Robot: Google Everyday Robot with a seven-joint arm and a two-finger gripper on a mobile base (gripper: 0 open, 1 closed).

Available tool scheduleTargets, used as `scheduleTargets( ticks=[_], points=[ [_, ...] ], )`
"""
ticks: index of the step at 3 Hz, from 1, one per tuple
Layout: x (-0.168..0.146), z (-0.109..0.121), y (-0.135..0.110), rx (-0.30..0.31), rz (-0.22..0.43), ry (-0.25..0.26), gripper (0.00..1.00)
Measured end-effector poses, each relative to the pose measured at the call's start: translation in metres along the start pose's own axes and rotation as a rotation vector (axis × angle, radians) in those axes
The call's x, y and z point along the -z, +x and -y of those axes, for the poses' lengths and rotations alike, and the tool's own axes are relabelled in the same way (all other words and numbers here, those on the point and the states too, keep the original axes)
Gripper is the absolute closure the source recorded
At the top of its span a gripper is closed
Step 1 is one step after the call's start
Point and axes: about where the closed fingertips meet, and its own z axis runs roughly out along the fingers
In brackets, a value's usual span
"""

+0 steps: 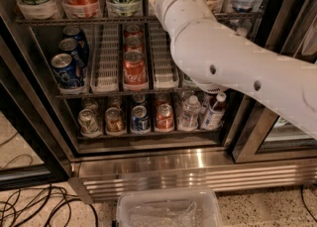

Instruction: Pick water bottle from top shelf of fridge

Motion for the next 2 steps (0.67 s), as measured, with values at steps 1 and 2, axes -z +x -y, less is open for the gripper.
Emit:
scheduleTargets(
  ticks=[1,2],
  points=[
    [0.0,-0.001,-0.008,-0.008,0.021,0.002,1.0],
    [0.002,-0.005,-0.035,-0.013,0.085,-0.01,1.0]
  ],
)
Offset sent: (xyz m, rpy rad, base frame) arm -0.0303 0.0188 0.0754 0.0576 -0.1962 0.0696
